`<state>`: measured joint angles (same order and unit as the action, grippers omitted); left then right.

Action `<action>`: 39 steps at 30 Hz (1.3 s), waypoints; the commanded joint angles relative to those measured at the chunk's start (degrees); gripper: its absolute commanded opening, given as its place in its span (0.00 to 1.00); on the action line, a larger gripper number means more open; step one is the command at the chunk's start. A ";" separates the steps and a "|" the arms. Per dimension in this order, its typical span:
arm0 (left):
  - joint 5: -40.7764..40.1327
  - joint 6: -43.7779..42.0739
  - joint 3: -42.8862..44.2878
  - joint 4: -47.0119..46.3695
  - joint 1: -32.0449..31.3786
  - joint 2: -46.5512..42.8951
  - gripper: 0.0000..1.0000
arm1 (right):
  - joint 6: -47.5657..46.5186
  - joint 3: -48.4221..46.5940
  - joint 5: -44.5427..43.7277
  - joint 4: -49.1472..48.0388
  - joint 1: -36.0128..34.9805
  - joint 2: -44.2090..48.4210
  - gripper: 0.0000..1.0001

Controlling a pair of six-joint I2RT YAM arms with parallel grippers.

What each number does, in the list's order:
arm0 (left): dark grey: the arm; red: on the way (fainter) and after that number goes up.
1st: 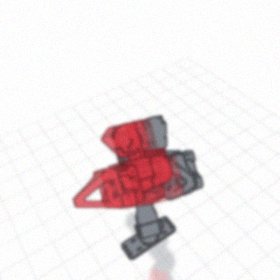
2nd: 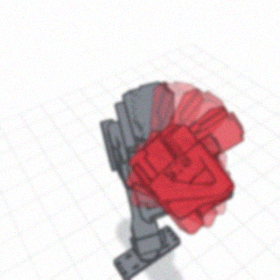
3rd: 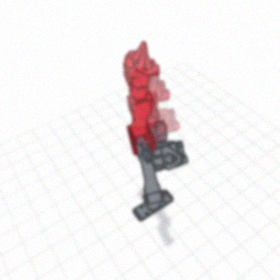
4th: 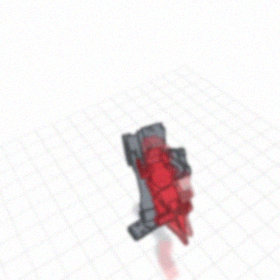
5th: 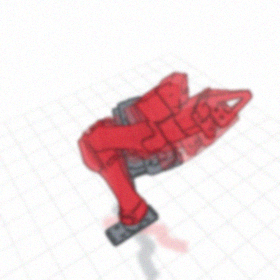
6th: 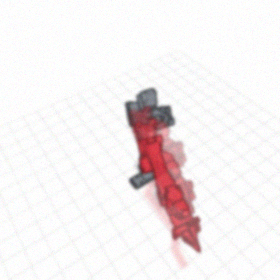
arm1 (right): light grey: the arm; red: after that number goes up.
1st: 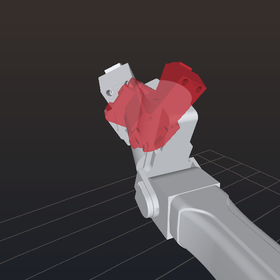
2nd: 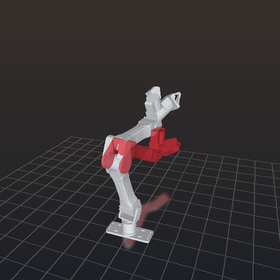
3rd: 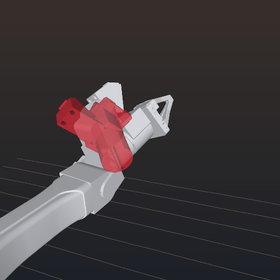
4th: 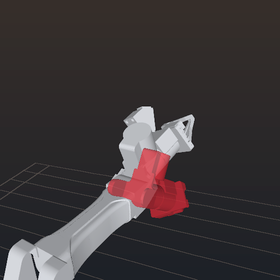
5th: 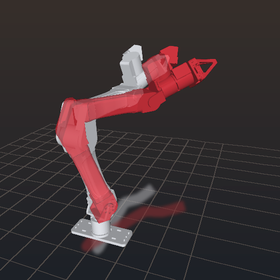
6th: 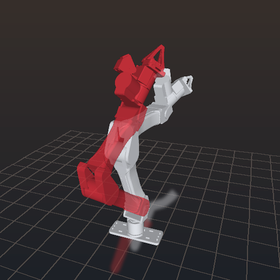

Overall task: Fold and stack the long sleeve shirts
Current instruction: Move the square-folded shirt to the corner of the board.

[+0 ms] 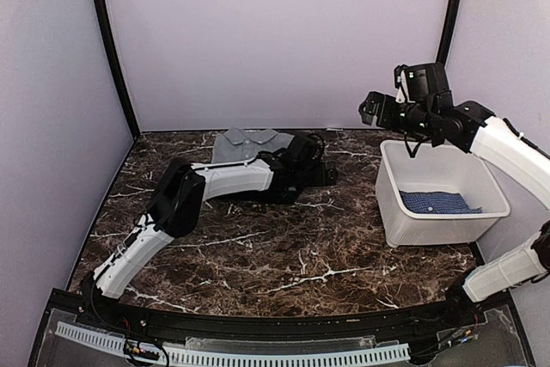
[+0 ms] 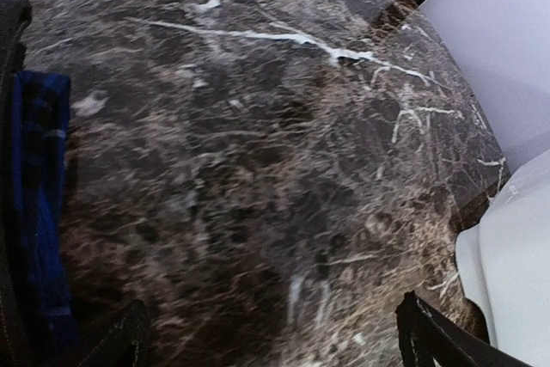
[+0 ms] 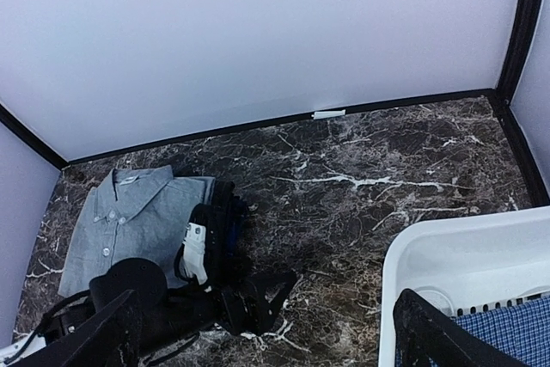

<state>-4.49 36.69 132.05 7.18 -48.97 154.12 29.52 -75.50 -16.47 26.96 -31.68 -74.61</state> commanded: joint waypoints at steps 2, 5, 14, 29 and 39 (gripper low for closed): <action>-0.27 -0.54 -14.26 0.99 5.49 -11.80 0.99 | 0.98 1.75 0.90 -1.72 -0.35 0.13 0.98; 0.25 -1.95 -23.78 -1.88 7.56 -16.73 0.99 | 1.24 2.39 1.37 -2.21 -0.40 0.03 0.99; 2.91 -6.76 -32.66 -3.00 17.21 -23.94 0.99 | 1.61 3.74 3.23 -3.59 -0.49 -1.08 0.99; 2.24 -4.62 -15.69 0.56 29.03 -11.82 0.99 | 1.60 4.53 6.80 -2.10 -1.46 -2.39 0.99; 3.18 -6.27 -9.00 2.88 35.65 -8.77 0.99 | 1.78 5.07 7.28 -0.45 -3.05 -2.59 0.99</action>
<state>0.10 31.88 121.36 8.01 -17.72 145.60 30.74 -71.07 -9.89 26.79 -33.89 -76.93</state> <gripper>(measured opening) 0.990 0.986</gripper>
